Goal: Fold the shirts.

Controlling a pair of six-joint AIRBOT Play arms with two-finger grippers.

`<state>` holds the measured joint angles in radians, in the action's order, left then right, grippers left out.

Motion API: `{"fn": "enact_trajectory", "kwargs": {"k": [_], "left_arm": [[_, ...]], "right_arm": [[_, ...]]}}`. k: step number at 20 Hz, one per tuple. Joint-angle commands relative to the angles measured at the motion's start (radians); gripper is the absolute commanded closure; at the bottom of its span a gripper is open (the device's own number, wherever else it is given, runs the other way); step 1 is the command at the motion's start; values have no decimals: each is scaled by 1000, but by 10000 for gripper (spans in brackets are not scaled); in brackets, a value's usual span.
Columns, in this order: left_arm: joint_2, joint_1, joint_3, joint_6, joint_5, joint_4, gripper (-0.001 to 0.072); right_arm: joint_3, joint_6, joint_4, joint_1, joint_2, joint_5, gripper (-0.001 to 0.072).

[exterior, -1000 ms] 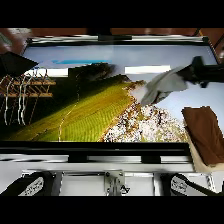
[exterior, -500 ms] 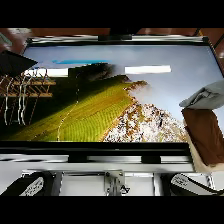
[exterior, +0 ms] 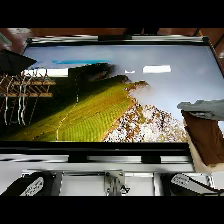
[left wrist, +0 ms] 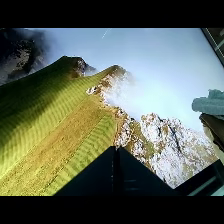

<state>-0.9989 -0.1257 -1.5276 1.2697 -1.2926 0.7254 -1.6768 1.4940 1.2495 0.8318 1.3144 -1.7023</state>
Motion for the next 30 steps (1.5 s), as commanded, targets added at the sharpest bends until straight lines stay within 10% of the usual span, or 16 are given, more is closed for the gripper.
{"fn": "enact_trajectory", "kwargs": {"k": [1, 13, 14, 17, 23, 27, 30], "left_arm": [[2, 0, 0, 0, 1, 0, 677], [4, 0, 0, 0, 2, 0, 677], [4, 0, 0, 0, 2, 0, 677], [3, 0, 0, -1, 2, 0, 677], [-43, 2, 0, -29, 2, 2, 678], [-174, 110, -1, -8, 52, 242, 680], [-315, 287, -13, 138, -9, 651, 680]], "right_arm": [[68, 40, 197, 2, -26, -158, 657], [572, 144, 478, 3, -150, 26, 657], [582, 157, 477, 3, -150, 47, 628], [588, 161, 497, 3, -151, 59, 207], [288, 42, 589, -26, -150, 33, 207], [43, 20, 462, -327, -150, 443, 208], [43, 73, 450, -688, -93, 463, 168]]}}
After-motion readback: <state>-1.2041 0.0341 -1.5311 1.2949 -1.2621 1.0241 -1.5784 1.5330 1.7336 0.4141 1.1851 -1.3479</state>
